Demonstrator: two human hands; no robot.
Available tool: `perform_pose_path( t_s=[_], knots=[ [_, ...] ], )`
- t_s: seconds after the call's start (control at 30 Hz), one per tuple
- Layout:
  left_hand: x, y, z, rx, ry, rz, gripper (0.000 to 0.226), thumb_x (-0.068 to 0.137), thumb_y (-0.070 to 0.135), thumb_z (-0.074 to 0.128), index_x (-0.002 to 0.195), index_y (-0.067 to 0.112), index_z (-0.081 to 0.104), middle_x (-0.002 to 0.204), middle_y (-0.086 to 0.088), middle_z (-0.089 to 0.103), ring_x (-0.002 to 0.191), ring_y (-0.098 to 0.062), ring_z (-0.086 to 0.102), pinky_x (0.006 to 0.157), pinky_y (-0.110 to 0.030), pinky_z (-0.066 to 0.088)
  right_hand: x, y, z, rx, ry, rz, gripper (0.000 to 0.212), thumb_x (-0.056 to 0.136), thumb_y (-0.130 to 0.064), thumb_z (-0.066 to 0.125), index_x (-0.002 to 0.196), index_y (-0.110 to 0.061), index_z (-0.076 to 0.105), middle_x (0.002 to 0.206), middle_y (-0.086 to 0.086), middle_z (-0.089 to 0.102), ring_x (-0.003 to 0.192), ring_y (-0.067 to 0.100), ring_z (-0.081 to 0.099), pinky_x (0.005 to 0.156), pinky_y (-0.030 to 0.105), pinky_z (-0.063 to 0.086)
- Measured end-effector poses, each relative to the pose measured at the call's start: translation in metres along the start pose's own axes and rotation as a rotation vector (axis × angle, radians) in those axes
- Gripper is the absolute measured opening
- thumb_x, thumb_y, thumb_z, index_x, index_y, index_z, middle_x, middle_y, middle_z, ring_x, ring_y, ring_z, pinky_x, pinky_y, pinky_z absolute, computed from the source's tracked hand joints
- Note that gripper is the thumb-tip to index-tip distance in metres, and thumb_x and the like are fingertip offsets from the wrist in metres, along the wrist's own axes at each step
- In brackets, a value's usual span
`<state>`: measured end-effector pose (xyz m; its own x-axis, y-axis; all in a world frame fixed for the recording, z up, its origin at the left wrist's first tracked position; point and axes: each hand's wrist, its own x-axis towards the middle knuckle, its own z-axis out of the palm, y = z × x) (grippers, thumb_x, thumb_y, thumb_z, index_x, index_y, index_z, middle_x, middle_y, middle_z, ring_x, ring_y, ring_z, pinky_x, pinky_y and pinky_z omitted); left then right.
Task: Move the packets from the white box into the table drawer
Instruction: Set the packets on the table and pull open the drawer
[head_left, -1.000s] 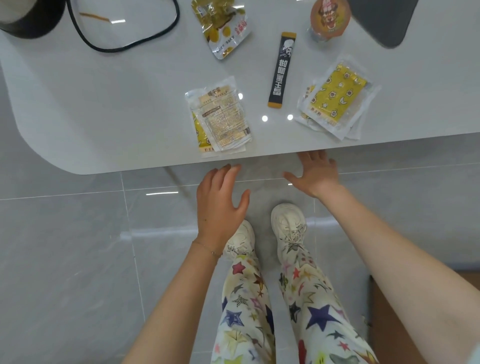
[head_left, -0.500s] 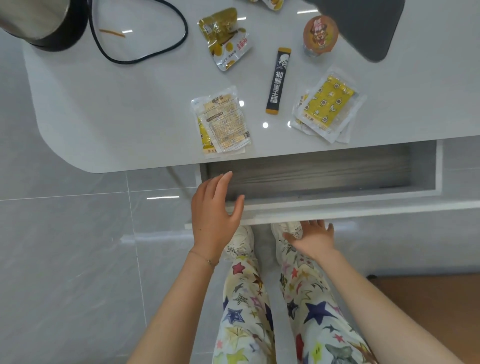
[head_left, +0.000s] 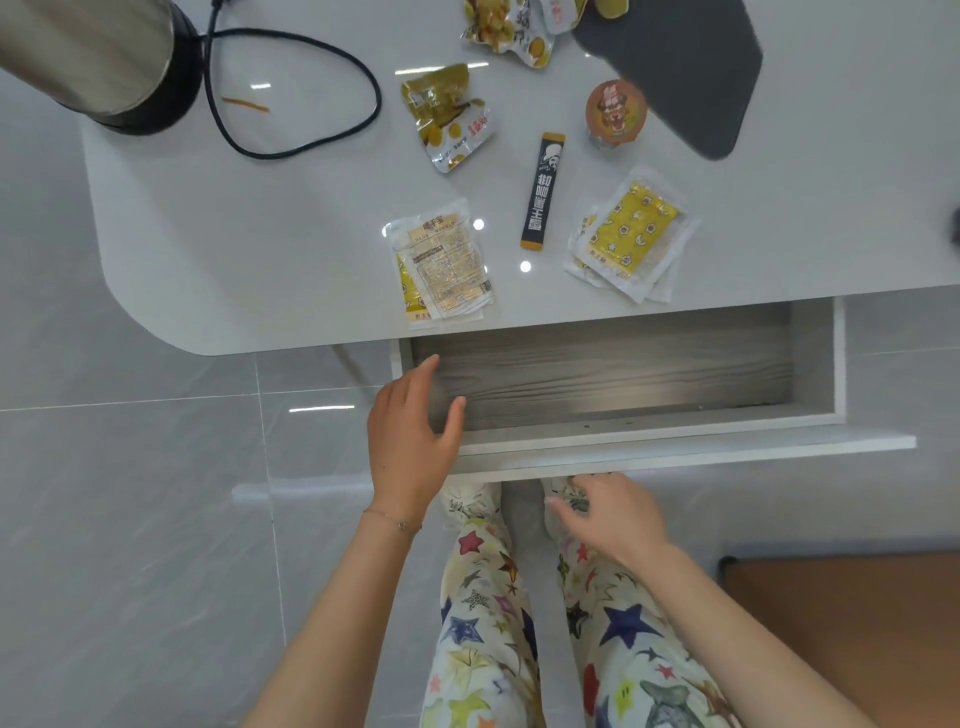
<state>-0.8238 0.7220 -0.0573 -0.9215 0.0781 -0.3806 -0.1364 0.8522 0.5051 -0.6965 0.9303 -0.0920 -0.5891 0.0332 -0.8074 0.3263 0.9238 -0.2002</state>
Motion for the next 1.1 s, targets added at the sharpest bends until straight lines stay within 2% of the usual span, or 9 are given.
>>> perform_pose_path(
  t_s=[0.07, 0.23, 0.4, 0.53, 0.63, 0.73, 0.87, 1.0, 1.1],
  knots=[
    [0.004, 0.007, -0.009, -0.026, 0.023, -0.010, 0.052, 0.093, 0.038, 0.058, 0.140, 0.021, 0.045, 0.136, 0.002, 0.055, 0.126, -0.019, 0.047, 0.106, -0.039, 0.041, -0.004, -0.007, -0.027, 0.111, 0.105, -0.018, 0.060, 0.086, -0.072, 0.032, 0.116, -0.028, 0.060, 0.108, -0.010, 0.067, 0.095, 0.008, 0.061, 0.081, 0.030, 0.052],
    [0.020, 0.028, -0.031, -0.030, 0.036, 0.006, 0.053, 0.094, 0.041, 0.057, 0.142, 0.023, 0.041, 0.137, 0.003, 0.053, 0.125, -0.017, 0.047, 0.103, -0.035, 0.041, 0.004, -0.020, -0.105, 0.435, 0.382, -0.039, 0.046, 0.090, -0.060, 0.046, 0.121, -0.027, 0.057, 0.109, -0.014, 0.062, 0.100, 0.006, 0.057, 0.081, 0.030, 0.051],
    [0.046, 0.047, -0.040, -0.455, -0.002, -0.151, 0.048, 0.093, 0.039, 0.059, 0.136, 0.037, 0.039, 0.127, 0.011, 0.054, 0.117, -0.011, 0.053, 0.094, -0.029, 0.047, 0.039, -0.023, -0.173, 1.011, 0.530, 0.082, 0.042, 0.090, -0.043, 0.059, 0.126, -0.021, 0.052, 0.111, -0.012, 0.057, 0.104, 0.006, 0.055, 0.090, 0.027, 0.046],
    [0.076, 0.049, -0.031, -0.544, 0.102, -0.175, 0.049, 0.091, 0.031, 0.064, 0.135, 0.032, 0.041, 0.125, 0.006, 0.055, 0.111, -0.014, 0.056, 0.090, -0.030, 0.052, 0.082, -0.006, -0.198, 0.916, 0.724, 0.129, 0.065, 0.084, -0.035, 0.069, 0.139, -0.015, 0.041, 0.139, 0.000, 0.047, 0.130, 0.016, 0.039, 0.106, 0.025, 0.030],
    [0.098, 0.043, -0.020, -0.516, 0.216, -0.198, 0.050, 0.087, 0.029, 0.071, 0.131, 0.029, 0.046, 0.121, 0.011, 0.054, 0.110, -0.010, 0.056, 0.093, -0.034, 0.053, 0.107, 0.005, -0.200, 0.774, 0.710, 0.207, 0.087, 0.081, -0.041, 0.072, 0.149, -0.015, 0.025, 0.154, 0.009, 0.028, 0.143, 0.025, 0.021, 0.117, 0.039, 0.021],
    [0.111, 0.040, -0.009, -0.443, 0.287, -0.204, 0.053, 0.079, 0.035, 0.076, 0.124, 0.033, 0.048, 0.114, 0.022, 0.054, 0.111, -0.004, 0.054, 0.096, -0.037, 0.052, 0.118, 0.001, -0.195, 0.647, 0.657, 0.269, 0.092, 0.082, -0.043, 0.070, 0.152, -0.022, 0.013, 0.160, 0.012, 0.009, 0.147, 0.030, 0.004, 0.116, 0.042, 0.015],
    [0.111, 0.045, 0.005, -0.170, 0.268, -0.208, 0.076, 0.077, 0.036, 0.077, 0.142, 0.022, 0.040, 0.137, 0.001, 0.051, 0.127, -0.023, 0.040, 0.103, -0.030, 0.032, 0.116, -0.008, -0.190, 0.583, 0.751, 0.240, 0.089, 0.081, -0.036, 0.072, 0.151, -0.020, 0.019, 0.154, 0.010, 0.026, 0.143, 0.032, 0.018, 0.116, 0.047, 0.022],
    [0.104, 0.064, 0.011, -0.178, 0.276, -0.242, 0.077, 0.082, 0.024, 0.074, 0.146, 0.023, 0.031, 0.135, -0.011, 0.042, 0.122, -0.027, 0.038, 0.098, -0.028, 0.029, 0.112, -0.016, -0.196, 0.608, 0.694, 0.238, 0.092, 0.076, -0.027, 0.077, 0.149, -0.028, 0.021, 0.142, 0.008, 0.038, 0.129, 0.029, 0.036, 0.100, 0.044, 0.036],
    [0.099, 0.075, 0.012, -0.342, 0.284, -0.259, 0.071, 0.083, 0.011, 0.070, 0.142, 0.023, 0.031, 0.133, -0.008, 0.033, 0.117, -0.014, 0.045, 0.088, -0.014, 0.034, 0.106, -0.023, -0.196, 0.845, 0.611, 0.162, 0.097, 0.074, -0.010, 0.079, 0.148, -0.027, 0.018, 0.138, 0.007, 0.035, 0.121, 0.018, 0.043, 0.093, 0.019, 0.036]
  ],
)
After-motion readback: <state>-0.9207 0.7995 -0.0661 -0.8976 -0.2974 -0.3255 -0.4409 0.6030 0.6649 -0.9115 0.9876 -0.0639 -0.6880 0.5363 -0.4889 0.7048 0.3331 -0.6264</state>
